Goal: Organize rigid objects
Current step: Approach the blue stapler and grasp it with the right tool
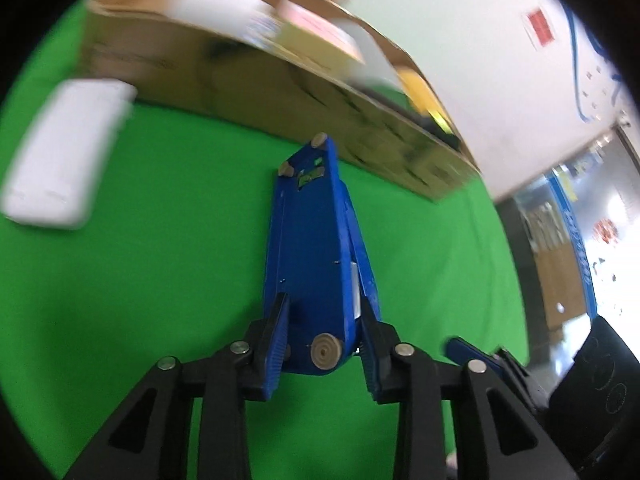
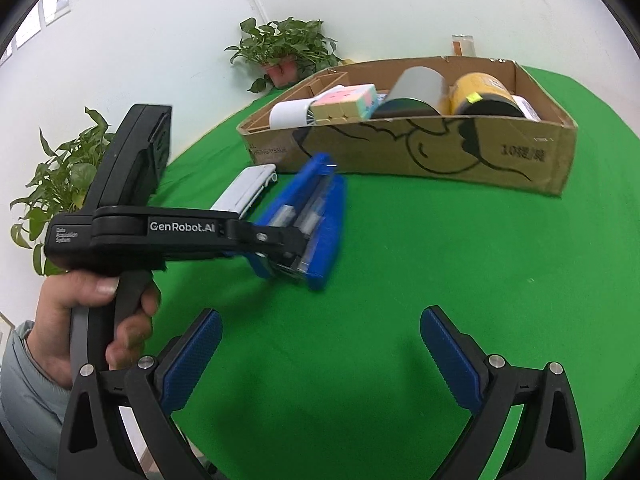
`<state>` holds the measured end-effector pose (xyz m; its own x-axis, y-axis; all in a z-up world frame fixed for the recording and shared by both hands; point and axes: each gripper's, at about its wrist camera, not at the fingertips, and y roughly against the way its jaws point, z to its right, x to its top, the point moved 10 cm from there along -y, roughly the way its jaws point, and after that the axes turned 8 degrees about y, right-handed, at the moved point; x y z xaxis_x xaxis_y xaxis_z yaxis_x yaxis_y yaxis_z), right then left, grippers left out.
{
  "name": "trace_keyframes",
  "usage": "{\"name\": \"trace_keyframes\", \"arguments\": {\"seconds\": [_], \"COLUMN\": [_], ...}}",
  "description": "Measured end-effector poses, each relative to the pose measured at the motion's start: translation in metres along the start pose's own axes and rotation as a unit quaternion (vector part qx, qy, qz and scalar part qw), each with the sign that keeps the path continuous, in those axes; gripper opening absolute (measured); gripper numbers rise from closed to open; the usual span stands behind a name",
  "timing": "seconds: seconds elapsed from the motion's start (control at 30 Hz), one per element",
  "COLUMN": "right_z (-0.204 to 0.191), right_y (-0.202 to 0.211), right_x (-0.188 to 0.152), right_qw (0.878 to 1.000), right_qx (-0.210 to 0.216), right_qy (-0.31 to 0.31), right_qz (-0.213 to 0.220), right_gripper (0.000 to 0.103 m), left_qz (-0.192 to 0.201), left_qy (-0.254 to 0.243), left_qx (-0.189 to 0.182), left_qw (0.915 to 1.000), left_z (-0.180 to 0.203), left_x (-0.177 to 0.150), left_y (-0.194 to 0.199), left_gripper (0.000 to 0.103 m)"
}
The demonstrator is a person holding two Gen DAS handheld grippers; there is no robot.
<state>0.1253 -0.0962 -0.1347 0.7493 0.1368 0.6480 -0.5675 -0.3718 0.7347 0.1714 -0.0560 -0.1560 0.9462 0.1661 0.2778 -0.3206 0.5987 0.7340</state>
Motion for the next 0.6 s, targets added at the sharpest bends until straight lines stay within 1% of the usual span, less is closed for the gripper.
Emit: {"name": "trace_keyframes", "arguments": {"seconds": [0.1,0.17,0.2,0.27,0.33,0.37,0.4,0.43,0.47,0.5,0.53,0.57,0.6], "right_z": [0.012,0.022,0.027,0.036,0.041,0.043,0.045,0.047,0.049,0.052,0.053,0.053,0.055], "right_y": [0.012,0.017,0.019,0.021,0.022,0.022,0.022,0.020,0.018,0.017,0.015,0.012,0.009], "right_x": [-0.015,-0.026,-0.030,-0.035,-0.035,-0.034,-0.034,-0.032,-0.029,-0.027,-0.025,-0.026,-0.027], "right_qw": [1.000,1.000,1.000,0.999,0.998,0.997,0.997,0.996,0.995,0.993,0.992,0.992,0.992], "right_qx": [0.002,-0.006,-0.012,-0.021,-0.018,-0.018,-0.020,-0.025,-0.031,-0.040,-0.048,-0.054,-0.070], "right_qy": [-0.011,-0.017,-0.020,-0.035,-0.058,-0.069,-0.078,-0.090,-0.099,-0.109,-0.114,-0.112,-0.104], "right_qz": [-0.003,-0.011,-0.014,-0.014,-0.006,-0.001,0.003,0.006,0.010,0.017,0.017,0.011,0.001], "right_gripper": [0.100,0.100,0.100,0.100,0.100,0.100,0.098,0.095,0.092,0.085,0.082,0.083,0.082], "left_qz": [-0.039,-0.067,-0.072,-0.065,-0.056,-0.057,-0.058,-0.064,-0.071,-0.074,-0.075,-0.074,-0.075], "left_qy": [-0.005,0.002,0.001,-0.009,-0.017,-0.016,-0.013,-0.014,-0.017,-0.020,-0.021,-0.021,-0.022], "left_qx": [-0.047,-0.080,-0.089,-0.093,-0.094,-0.097,-0.102,-0.107,-0.106,-0.097,-0.096,-0.100,-0.105], "left_qw": [0.9981,0.9946,0.9934,0.9935,0.9938,0.9935,0.9930,0.9920,0.9916,0.9923,0.9924,0.9920,0.9914], "left_z": [0.030,0.048,0.054,0.061,0.065,0.065,0.067,0.069,0.071,0.073,0.072,0.075,0.077], "left_x": [-0.016,-0.023,-0.023,-0.020,-0.014,-0.013,-0.012,-0.015,-0.018,-0.020,-0.022,-0.023,-0.024], "left_y": [-0.023,-0.035,-0.037,-0.037,-0.036,-0.037,-0.039,-0.044,-0.050,-0.056,-0.055,-0.056,-0.055], "left_gripper": [0.044,0.044,0.044,0.047,0.048,0.052,0.054,0.054,0.055,0.055,0.055,0.055,0.055]}}
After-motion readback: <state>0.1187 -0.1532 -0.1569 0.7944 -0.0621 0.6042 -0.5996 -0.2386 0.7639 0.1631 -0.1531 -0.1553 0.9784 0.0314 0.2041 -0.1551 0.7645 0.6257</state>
